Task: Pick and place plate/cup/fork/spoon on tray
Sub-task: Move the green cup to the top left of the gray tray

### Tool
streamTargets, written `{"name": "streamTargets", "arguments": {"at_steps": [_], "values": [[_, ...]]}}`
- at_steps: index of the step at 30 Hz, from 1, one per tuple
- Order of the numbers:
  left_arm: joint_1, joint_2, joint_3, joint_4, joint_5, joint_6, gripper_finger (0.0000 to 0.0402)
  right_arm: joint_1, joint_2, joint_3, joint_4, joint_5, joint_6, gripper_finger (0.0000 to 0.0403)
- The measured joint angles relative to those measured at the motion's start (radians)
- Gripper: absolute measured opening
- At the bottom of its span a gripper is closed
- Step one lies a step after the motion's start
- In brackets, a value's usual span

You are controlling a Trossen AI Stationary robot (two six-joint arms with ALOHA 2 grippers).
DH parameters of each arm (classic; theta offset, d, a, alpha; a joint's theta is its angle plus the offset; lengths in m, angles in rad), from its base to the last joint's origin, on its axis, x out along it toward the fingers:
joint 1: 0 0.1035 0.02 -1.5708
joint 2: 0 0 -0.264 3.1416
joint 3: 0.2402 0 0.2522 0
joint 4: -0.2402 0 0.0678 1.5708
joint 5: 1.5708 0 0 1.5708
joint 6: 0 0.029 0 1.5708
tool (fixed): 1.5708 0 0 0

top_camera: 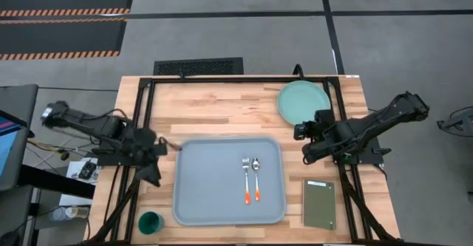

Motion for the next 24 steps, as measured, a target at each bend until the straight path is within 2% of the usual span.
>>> {"name": "streamTargets", "arguments": {"at_steps": [6, 10, 13, 20, 24], "values": [[-0.255, 0.027, 0.0, -0.015, -0.241, -0.096, 0.027, 0.014, 0.0, -0.04, 0.081, 0.017, 0.001, 0.0139], [-0.386, 0.054, 0.0, -0.012, -0.352, -0.177, 0.027, 0.011, -0.001, -0.052, 0.106, 0.033, -0.002, 0.0137], [-0.475, 0.085, 0.0, -0.003, -0.378, -0.244, 0.027, 0.014, -0.001, -0.057, 0.145, 0.055, -0.018, 0.0137], [-0.68, 0.196, 0.0, 0.008, -0.387, -0.399, 0.027, 0.017, 0.0, -0.057, 0.267, 0.062, -0.165, 0.0138], [-0.755, 0.28, 0.0, 0.06, -0.411, -0.447, 0.027, 0.017, 0.0, -0.057, 0.277, 0.062, -0.191, 0.0135]]}}
